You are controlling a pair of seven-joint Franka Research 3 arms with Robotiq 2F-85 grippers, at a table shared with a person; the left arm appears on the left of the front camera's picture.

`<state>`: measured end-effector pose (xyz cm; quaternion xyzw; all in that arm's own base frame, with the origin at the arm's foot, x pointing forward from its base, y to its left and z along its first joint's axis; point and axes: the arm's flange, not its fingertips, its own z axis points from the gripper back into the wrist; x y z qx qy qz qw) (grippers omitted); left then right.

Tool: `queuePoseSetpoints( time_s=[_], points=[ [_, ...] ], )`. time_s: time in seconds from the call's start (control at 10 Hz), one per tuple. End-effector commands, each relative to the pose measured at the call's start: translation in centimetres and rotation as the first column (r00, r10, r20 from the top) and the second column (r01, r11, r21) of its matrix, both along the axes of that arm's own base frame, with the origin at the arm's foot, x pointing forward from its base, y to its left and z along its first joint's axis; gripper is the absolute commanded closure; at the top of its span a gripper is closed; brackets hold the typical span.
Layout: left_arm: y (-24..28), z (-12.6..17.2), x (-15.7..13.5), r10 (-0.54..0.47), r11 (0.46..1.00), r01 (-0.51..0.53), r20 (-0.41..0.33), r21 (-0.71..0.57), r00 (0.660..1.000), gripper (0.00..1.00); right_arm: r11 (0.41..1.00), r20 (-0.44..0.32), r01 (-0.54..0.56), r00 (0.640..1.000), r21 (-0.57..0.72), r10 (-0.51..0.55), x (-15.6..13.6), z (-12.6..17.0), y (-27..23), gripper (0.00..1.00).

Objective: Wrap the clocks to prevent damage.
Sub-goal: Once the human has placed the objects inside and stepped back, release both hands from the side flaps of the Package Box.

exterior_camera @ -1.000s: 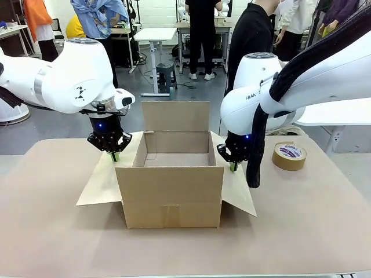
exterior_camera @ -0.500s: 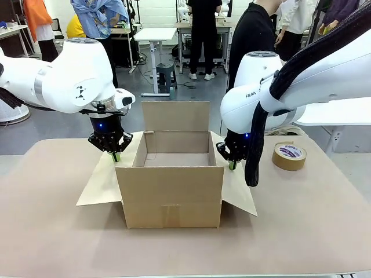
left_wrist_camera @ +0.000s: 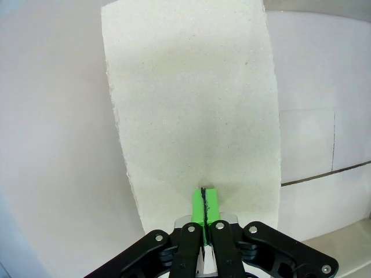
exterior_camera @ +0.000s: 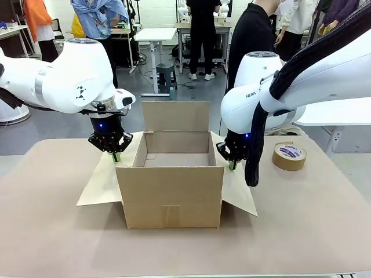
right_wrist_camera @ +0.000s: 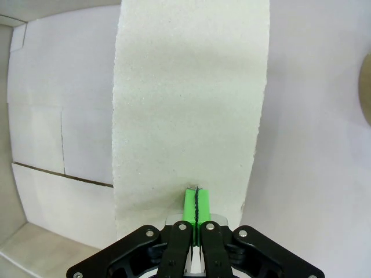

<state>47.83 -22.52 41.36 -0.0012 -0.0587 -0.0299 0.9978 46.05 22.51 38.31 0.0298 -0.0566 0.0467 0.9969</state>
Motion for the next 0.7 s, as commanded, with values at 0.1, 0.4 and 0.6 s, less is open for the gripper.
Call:
queuePoseSetpoints(
  time_s=[0.1,0.4,0.6],
  points=[
    [0.04,-0.01,0.02,0.0,1.0,0.0,0.002,0.004,1.0,1.0,1.0,-0.003,-0.006,1.0,-0.009,0.006,-0.05,-0.21,0.06,0.99],
    [0.04,-0.01,0.02,0.0,1.0,0.0,0.002,0.004,1.0,1.0,1.0,-0.003,-0.006,1.0,-0.009,0.006,-0.05,-0.21,0.06,0.99],
    [0.04,-0.01,0.02,0.0,1.0,0.0,0.002,0.004,1.0,1.0,1.0,-0.003,-0.006,1.0,-0.009,0.006,-0.05,-0.21,0.06,0.99]
  ],
)
